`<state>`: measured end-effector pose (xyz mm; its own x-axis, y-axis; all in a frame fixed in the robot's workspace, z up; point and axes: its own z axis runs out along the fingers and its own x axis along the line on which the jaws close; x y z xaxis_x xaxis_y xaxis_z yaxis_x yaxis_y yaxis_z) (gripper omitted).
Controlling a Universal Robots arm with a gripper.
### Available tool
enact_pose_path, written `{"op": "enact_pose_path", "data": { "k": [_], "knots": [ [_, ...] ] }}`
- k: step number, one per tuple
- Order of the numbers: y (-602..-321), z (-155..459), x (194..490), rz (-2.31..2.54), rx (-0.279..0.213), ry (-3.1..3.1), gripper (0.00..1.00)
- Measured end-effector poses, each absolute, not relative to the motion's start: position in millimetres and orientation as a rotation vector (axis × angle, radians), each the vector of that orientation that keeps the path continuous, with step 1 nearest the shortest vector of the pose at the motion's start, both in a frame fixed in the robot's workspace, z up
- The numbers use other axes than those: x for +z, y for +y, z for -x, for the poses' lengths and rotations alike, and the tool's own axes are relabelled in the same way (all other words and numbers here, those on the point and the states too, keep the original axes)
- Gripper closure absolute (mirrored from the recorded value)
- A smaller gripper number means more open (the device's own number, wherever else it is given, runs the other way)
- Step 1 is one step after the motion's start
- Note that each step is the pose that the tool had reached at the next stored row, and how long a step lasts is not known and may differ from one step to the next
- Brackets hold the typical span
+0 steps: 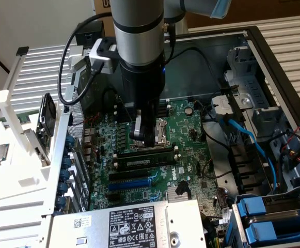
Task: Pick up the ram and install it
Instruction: 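Press down the ram until it locks into place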
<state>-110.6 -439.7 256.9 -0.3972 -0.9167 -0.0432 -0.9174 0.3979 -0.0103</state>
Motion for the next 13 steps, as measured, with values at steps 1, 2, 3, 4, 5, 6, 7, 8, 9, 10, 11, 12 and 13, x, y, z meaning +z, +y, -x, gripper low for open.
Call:
{"op": "enact_pose_path", "data": {
  "k": [1,2,3,4,5,6,7,8,9,10,11,12,13],
  "knots": [
    [-439.7,110.6,257.0,1.682,0.023,2.604,0.89],
    [-439.7,110.6,256.9,1.662,0.022,2.616,0.89],
    [-439.7,110.6,256.9,1.641,0.022,2.629,0.89],
    [-439.7,110.6,257.0,1.620,0.021,2.642,0.89],
    [-439.7,110.6,256.9,1.600,0.021,2.654,0.89],
    [-439.7,110.6,257.0,1.580,0.020,2.666,0.89],
    [-439.7,110.6,257.0,1.560,0.020,2.678,0.89],
    [-439.7,110.6,257.0,1.540,0.019,2.689,0.89],
    [-439.7,110.6,257.0,1.520,0.019,2.701,0.89],
    [-439.7,110.6,256.9,1.499,0.018,2.712,0.89],
    [-439.7,110.6,257.0,1.479,0.018,2.723,0.89],
    [-439.7,110.6,257.0,1.459,0.017,2.734,0.89],
    [-439.7,110.6,256.9,1.439,0.017,2.744,0.89]
  ]
}}
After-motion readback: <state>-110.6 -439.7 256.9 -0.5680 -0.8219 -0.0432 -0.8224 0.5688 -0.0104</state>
